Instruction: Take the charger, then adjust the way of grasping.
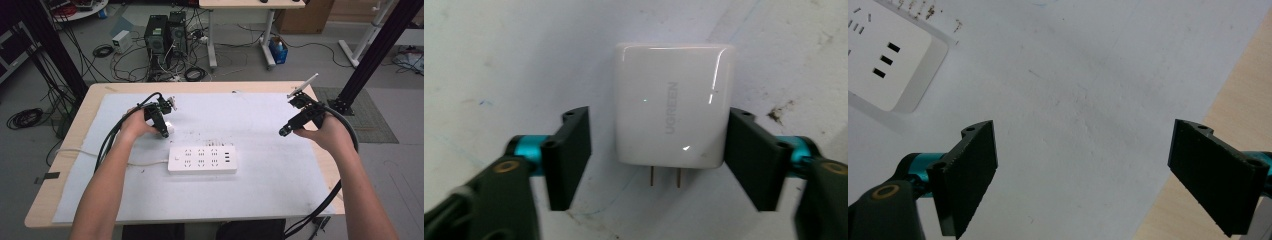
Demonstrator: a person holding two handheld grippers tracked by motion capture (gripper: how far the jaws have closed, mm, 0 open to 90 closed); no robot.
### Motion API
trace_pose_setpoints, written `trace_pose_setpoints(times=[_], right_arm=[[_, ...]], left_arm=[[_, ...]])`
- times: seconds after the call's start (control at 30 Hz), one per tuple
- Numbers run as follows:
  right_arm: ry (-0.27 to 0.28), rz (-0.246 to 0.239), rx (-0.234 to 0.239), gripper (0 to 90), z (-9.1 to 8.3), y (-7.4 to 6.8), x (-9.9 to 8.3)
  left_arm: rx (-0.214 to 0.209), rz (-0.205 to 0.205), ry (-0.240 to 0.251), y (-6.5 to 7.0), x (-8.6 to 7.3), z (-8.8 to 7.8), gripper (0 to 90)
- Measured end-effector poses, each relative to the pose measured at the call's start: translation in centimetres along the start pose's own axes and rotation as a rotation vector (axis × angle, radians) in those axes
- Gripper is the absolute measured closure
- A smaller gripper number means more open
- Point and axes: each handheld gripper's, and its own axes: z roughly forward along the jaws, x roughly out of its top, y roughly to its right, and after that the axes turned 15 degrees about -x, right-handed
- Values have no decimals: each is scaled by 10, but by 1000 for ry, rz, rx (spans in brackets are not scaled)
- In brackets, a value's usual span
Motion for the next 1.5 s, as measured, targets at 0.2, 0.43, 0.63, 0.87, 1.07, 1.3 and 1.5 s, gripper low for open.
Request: trace_pose_setpoints(times=[0.2,0.43,0.63,0.87,1.07,1.3,1.5], right_arm=[[-7,1,2,119,2,0,-3],[-8,5,2,119,0,-2,-4],[-4,11,10,119,-2,-9,-1],[16,6,16,119,-7,-20,4],[42,34,48,119,-12,-28,11],[55,162,163,119,-18,-28,18],[52,215,251,119,-20,-30,22]], left_arm=[[-8,20,16,3,0,-2,422],[-14,31,80,14,-8,-27,423],[-9,64,185,48,-28,-76,423],[-7,128,224,79,-42,-102,423],[-1,170,231,92,-42,-106,423],[-24,265,307,112,-33,-112,423],[-46,351,370,130,-17,-113,423]])
